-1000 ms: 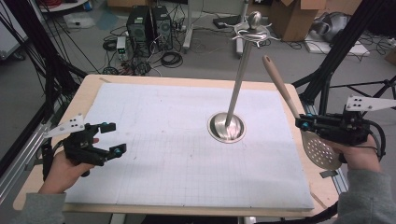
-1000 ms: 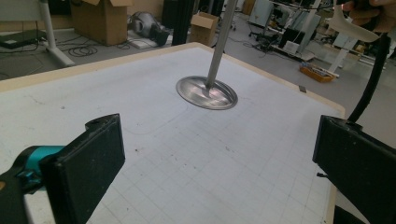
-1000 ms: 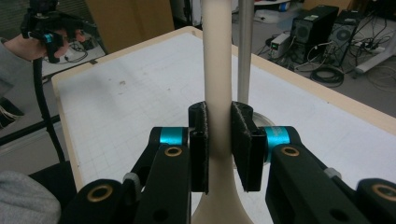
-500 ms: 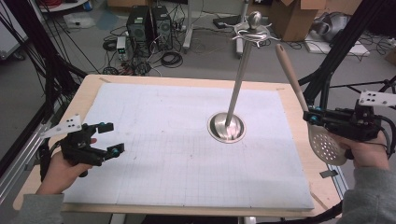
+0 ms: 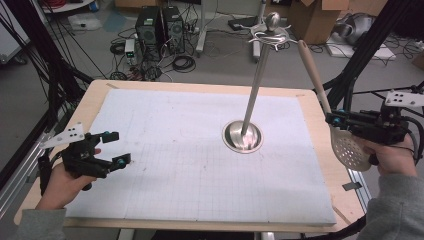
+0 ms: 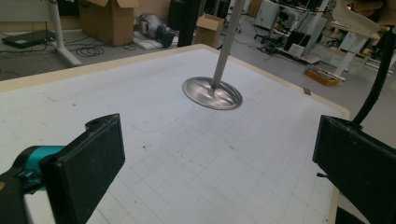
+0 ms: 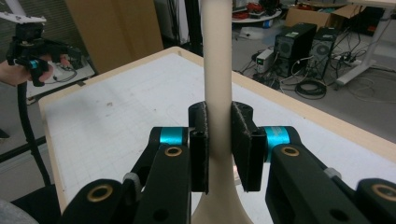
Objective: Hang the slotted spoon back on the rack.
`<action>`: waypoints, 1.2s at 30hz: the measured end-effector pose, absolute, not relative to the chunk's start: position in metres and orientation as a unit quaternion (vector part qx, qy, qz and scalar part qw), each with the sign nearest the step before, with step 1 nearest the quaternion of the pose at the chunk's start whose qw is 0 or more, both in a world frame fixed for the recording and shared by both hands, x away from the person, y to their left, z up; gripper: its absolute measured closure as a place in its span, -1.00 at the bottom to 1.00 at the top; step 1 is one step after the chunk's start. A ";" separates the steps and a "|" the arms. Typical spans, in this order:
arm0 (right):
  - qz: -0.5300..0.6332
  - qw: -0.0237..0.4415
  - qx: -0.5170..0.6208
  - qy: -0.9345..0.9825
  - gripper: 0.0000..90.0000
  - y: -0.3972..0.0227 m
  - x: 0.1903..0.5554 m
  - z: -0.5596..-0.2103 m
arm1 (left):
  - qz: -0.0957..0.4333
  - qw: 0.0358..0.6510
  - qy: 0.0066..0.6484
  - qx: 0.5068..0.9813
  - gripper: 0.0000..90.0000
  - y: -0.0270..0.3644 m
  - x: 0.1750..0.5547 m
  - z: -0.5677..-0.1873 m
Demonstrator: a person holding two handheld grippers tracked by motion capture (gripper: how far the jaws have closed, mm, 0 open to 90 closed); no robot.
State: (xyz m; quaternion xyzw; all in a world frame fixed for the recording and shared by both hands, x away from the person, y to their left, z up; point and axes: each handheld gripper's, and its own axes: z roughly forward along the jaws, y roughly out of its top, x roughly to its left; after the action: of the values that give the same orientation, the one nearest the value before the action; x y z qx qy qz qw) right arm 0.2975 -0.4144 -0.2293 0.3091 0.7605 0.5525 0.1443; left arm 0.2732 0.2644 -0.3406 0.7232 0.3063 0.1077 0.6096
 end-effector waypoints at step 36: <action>0.553 0.115 0.316 0.762 0.74 -0.410 0.311 -0.232 | 0.107 0.606 0.310 0.725 -0.94 0.268 0.273 -0.343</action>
State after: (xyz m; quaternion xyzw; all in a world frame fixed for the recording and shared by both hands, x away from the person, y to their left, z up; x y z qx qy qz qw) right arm 0.3112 -0.4098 -0.2321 0.3157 0.7623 0.5530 0.1155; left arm 0.2725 0.2677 -0.3430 0.7249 0.3102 0.1075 0.6056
